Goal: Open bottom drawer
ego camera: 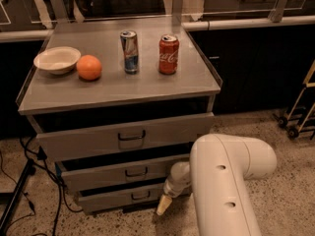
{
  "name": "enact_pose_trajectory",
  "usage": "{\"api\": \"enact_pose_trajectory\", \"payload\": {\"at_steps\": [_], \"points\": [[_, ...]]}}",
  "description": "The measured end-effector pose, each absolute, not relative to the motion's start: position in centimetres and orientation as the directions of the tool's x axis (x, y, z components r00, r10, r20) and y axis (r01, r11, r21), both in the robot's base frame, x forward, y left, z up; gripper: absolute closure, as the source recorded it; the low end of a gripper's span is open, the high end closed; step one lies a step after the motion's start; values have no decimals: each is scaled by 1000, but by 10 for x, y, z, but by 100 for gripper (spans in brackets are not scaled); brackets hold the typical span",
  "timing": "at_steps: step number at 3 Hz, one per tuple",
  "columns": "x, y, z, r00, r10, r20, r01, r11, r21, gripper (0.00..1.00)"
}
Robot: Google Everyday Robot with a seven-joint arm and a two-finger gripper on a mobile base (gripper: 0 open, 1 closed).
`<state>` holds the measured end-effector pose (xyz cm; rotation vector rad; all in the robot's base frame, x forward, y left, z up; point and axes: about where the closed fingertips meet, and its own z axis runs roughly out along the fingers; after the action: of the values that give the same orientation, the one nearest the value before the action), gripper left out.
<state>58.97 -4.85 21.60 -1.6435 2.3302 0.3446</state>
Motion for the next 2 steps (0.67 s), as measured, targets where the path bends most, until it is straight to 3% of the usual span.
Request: {"api": "enact_pose_trajectory", "payload": {"at_steps": [2], "points": [[594,-47,215,-312,-885,-346,-946,321,32,0]]}}
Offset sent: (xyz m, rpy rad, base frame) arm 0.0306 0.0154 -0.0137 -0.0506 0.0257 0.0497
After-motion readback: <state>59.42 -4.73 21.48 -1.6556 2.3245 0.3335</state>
